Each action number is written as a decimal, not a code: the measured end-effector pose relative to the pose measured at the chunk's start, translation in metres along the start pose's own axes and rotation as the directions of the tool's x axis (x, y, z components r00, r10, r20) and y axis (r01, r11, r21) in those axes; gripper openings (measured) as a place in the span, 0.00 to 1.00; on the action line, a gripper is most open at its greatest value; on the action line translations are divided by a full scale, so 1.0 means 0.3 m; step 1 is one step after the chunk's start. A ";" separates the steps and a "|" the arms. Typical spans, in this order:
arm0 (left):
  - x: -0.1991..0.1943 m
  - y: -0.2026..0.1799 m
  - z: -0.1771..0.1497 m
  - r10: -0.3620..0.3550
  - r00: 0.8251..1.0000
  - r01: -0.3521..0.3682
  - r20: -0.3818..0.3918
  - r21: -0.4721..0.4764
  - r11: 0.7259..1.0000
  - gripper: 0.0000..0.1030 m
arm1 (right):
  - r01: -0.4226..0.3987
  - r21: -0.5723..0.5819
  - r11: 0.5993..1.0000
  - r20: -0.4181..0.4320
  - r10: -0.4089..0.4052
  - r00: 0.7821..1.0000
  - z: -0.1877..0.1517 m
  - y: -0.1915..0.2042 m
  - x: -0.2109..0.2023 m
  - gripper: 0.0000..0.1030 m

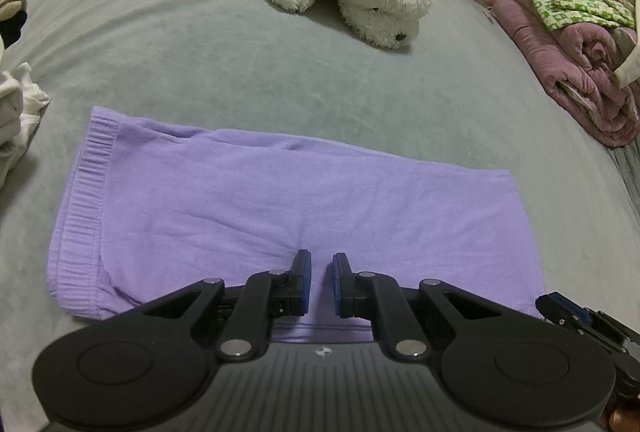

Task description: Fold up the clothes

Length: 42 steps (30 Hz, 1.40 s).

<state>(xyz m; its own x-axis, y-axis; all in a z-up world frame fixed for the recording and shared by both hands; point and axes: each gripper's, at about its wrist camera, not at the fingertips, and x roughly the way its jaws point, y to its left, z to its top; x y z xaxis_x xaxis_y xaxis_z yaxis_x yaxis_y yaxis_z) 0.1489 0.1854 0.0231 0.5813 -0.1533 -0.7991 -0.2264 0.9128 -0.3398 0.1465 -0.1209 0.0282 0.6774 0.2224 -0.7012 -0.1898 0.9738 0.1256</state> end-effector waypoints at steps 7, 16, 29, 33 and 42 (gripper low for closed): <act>0.002 -0.002 -0.002 0.002 1.000 -0.002 0.000 0.003 1.000 0.09 | 0.000 0.010 1.000 -0.001 0.000 1.000 -0.012 -0.007 -0.016 0.20; 0.002 -0.007 -0.004 0.008 1.000 -0.008 0.000 0.008 1.000 0.09 | -0.007 0.013 1.000 -0.003 0.007 1.000 -0.026 -0.024 -0.038 0.21; 0.000 -0.016 -0.007 0.015 1.000 -0.015 0.000 0.015 1.000 0.10 | -0.012 0.054 0.998 -0.007 0.012 1.000 -0.054 -0.073 -0.077 0.23; -0.007 -0.022 -0.006 0.014 1.000 -0.014 -0.003 0.014 1.000 0.11 | -0.032 0.095 0.995 -0.001 0.032 0.999 -0.056 -0.094 -0.087 0.27; -0.019 -0.027 -0.006 -0.009 1.000 0.009 -0.006 0.007 1.000 0.16 | -0.070 0.173 0.982 0.030 0.066 0.997 -0.043 -0.114 -0.091 0.39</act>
<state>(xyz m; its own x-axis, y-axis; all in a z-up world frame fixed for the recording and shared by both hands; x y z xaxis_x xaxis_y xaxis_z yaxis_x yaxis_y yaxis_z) 0.1461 0.1783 0.0295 0.5787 -0.1637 -0.7990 -0.2159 0.9139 -0.3436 0.1254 -0.1609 0.0340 0.6846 0.2873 -0.6699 -0.1107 0.9493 0.2941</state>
